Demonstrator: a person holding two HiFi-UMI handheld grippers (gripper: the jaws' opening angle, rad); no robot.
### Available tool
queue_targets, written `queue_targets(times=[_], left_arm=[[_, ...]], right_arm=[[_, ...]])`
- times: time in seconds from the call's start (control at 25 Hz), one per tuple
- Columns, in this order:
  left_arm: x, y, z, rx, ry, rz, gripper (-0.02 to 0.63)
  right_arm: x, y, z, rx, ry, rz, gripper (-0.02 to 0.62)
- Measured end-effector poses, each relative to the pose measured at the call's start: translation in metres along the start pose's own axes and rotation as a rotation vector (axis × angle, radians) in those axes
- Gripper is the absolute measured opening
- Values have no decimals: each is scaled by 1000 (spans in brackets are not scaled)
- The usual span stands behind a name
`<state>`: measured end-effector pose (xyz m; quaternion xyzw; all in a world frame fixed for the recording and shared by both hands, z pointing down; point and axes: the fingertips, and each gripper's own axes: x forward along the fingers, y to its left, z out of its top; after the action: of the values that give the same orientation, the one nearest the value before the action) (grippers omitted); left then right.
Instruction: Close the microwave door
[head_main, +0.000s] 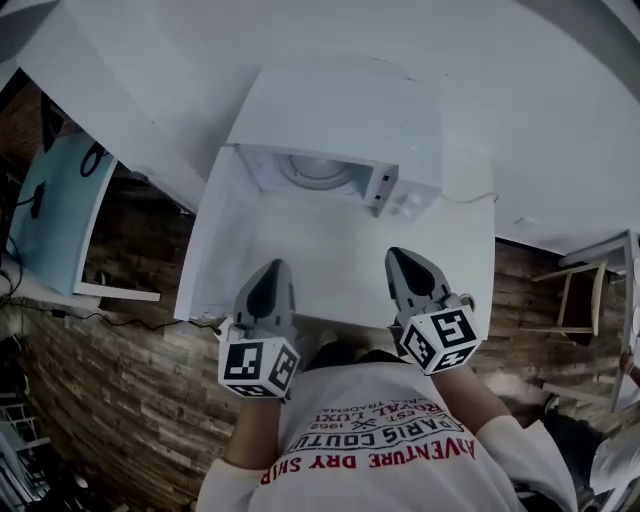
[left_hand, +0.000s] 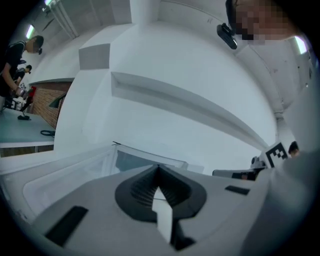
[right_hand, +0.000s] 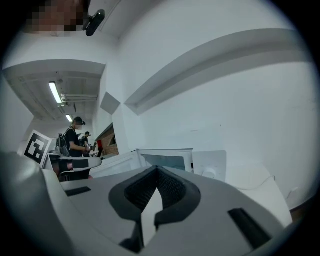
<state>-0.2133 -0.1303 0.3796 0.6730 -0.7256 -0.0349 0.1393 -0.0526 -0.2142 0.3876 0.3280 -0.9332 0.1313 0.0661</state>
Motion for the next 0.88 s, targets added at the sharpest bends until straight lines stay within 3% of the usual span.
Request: queue_targets(times=[0.32, 0.64, 0.88], left_arm=[[42, -1, -5, 8, 40, -21, -3], [66, -19, -15, -9, 46, 56, -3], [71, -21, -23, -4, 70, 116, -3]], right_arm=[[25, -35, 10, -9, -9, -43, 6], [48, -79, 32, -42, -7, 3, 6], [75, -118, 44, -66, 11, -86, 6]])
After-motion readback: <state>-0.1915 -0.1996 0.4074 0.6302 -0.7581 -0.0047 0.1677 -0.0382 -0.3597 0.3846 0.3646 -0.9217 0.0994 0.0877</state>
